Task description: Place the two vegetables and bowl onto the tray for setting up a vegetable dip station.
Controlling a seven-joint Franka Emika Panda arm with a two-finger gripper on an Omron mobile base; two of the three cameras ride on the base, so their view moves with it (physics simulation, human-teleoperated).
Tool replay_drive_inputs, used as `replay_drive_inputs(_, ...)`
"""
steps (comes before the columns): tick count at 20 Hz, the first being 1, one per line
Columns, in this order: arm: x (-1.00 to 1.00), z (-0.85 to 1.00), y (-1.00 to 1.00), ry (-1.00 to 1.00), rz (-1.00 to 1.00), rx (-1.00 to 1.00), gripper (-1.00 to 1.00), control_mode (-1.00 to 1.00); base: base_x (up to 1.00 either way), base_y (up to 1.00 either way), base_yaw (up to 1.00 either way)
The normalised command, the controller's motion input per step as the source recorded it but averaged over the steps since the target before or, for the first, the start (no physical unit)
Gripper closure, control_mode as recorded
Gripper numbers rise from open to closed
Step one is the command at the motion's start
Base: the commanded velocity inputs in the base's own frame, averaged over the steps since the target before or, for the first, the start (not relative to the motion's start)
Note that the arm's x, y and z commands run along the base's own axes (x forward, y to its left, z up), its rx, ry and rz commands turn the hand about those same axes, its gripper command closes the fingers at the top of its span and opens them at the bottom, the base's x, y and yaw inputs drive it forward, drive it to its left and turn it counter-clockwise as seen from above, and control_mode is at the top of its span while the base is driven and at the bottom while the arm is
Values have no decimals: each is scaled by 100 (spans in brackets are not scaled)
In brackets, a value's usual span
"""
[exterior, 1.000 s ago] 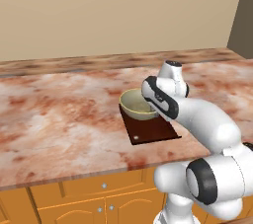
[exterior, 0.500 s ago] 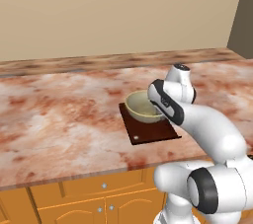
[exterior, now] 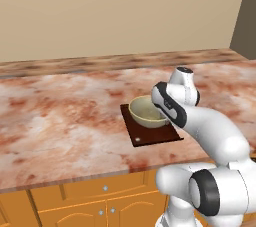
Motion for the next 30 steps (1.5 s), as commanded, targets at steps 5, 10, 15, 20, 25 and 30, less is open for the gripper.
replay_drive_inputs(5, 0, -20, -8, 7, 0, 0, 100, -100, 0, 0, 0)
replay_drive_inputs(10, 0, -29, -11, 2, 0, 0, 100, -100, 0, 0, 0)
replay_drive_inputs(15, 0, -25, -5, 0, 0, 0, 100, -100, 0, 0, 0)
replay_drive_inputs(20, 0, -27, -2, 0, 0, 0, 100, -100, 0, 0, 0)
replay_drive_inputs(25, 3, -23, -2, 0, 0, 0, 100, -100, 0, 0, 0)
replay_drive_inputs(30, 9, -8, -1, 0, 0, 0, 100, -100, 0, 0, 0)
